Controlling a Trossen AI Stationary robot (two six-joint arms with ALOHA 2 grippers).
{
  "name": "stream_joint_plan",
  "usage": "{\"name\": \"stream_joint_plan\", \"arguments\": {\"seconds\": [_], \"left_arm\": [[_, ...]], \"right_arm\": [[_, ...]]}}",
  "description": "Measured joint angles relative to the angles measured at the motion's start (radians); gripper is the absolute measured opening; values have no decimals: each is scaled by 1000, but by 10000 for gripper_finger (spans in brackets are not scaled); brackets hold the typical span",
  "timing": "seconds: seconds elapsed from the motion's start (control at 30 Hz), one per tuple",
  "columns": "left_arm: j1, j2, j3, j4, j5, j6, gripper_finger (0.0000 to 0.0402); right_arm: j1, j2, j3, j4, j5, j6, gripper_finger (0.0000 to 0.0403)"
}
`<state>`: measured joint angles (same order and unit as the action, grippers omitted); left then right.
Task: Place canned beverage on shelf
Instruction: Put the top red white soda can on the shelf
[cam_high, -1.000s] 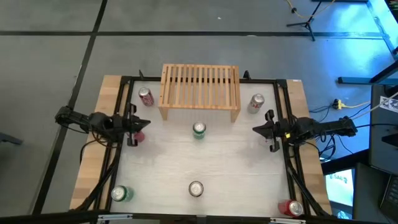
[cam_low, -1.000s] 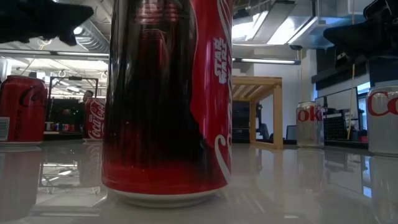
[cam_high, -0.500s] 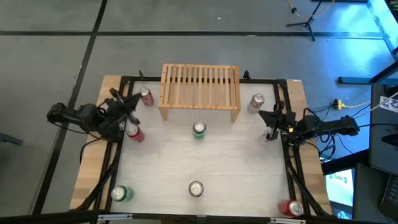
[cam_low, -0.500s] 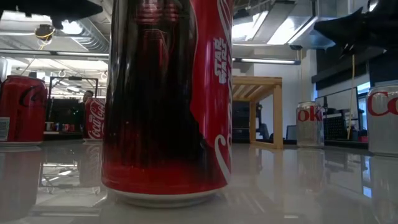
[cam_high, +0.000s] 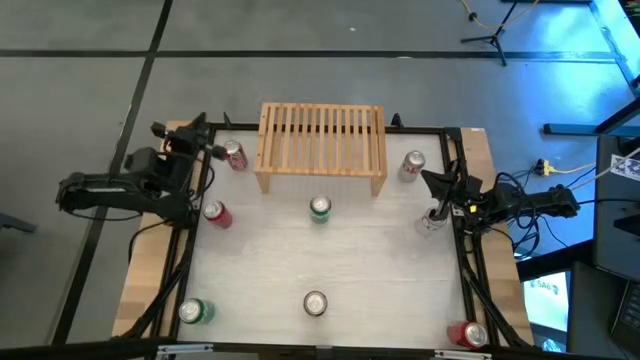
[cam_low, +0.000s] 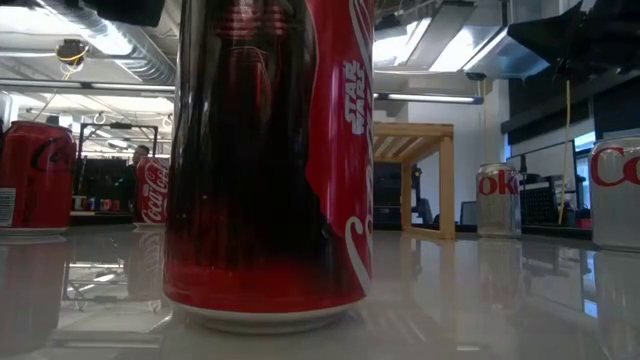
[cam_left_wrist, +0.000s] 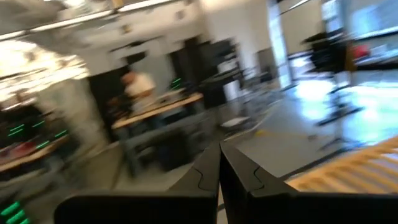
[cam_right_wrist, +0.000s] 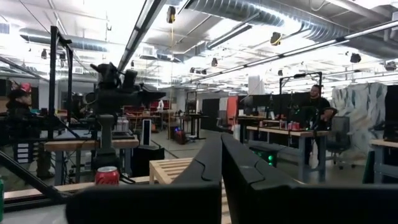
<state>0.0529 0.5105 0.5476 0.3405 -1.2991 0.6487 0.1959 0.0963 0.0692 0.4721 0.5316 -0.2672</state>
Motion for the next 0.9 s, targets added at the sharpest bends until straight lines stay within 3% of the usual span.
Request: {"name": "stream_joint_plan", "arguments": {"seconds": [0.17, 0.53, 0.73, 0.9], "left_arm": [[47, 21, 21, -9, -125, -15, 0], [47, 88, 96, -11, -84, -109, 0], [48, 144, 133, -56, 158, -240, 0], [101, 216, 217, -342, 397, -386, 0]], "right_arm": [[0, 0, 0, 0, 0, -1, 1], [0, 0, 0, 0, -1, 0, 1], [0, 0, 0, 0, -1, -1, 1], [0, 0, 0, -2, -1, -53, 1]]}}
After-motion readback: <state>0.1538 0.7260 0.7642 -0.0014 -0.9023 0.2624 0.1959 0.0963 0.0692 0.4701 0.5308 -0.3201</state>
